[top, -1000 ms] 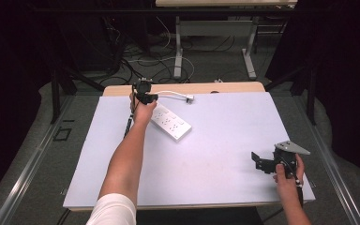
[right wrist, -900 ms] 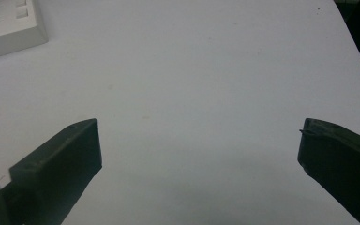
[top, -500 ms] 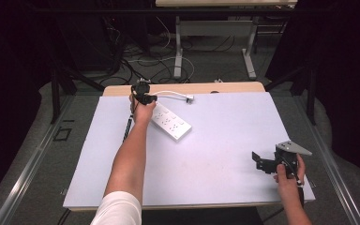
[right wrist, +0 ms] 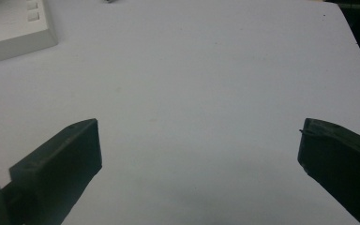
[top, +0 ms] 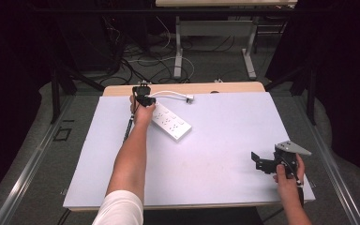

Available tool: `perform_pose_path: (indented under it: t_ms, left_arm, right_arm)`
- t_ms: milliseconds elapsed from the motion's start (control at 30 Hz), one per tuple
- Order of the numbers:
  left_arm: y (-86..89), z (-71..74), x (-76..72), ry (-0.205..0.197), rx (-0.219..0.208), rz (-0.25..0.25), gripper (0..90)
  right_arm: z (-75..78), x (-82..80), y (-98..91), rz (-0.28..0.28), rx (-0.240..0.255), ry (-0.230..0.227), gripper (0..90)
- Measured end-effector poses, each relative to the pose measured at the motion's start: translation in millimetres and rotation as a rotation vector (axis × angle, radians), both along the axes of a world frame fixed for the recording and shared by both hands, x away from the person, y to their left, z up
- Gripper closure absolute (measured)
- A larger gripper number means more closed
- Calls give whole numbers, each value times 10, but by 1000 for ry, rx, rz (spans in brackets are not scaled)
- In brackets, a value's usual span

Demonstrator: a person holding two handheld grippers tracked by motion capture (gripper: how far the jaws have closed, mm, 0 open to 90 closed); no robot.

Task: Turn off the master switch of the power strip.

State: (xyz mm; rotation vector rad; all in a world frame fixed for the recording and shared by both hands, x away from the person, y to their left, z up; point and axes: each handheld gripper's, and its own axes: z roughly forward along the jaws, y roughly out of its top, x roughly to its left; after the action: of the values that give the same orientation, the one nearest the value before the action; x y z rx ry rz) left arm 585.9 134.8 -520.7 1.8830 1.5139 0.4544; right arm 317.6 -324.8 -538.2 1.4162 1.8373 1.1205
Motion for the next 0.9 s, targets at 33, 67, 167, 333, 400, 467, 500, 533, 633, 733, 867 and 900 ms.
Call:
perform_pose_path:
  t_ms: [33, 67, 167, 333, 400, 467, 500, 533, 633, 733, 867, 900]
  left_arm:
    - [-3, -11, 5, 2, -2, -2, 900]
    - [-8, -19, 8, 1, 1, -5, 900]
    - [-8, -46, 19, 19, 0, 7, 900]
    - [-4, -89, 32, 24, 1, 4, 900]
    - [1, -95, 39, 21, -2, 6, 900]
    - [13, -93, 42, 30, 12, 1, 900]
    - [16, -99, 44, 28, 16, 5, 900]
    - [25, -98, 45, 32, 13, 5, 900]
    - [30, -92, 51, 40, 10, 2, 900]
    - [31, -89, 60, 43, 13, -3, 900]
    - [14, -83, 70, 43, 32, -12, 900]
    - [0, -81, 70, 47, 31, -4, 900]
  right_arm:
    - [-11, 8, 3, -2, 1, -14, 0]
    - [-4, 4, 0, 0, -1, -2, 0]
    - [-4, 4, 12, -7, 12, -12, 0]
    - [-11, 11, -7, 2, 11, -10, 0]
    - [-11, 12, -7, 2, 11, -9, 0]
    - [-10, 13, -6, 4, 10, -12, 0]
    - [-9, 13, -2, 0, 12, -15, 0]
    - [-7, 13, -7, 6, 10, -13, 0]
    - [7, 2, -14, 2, 6, -4, 0]
    - [10, -4, -12, -5, 16, -6, 0]
    - [-1, 3, -7, -11, 22, -18, 0]
    - [4, 1, -13, -3, 21, -8, 0]
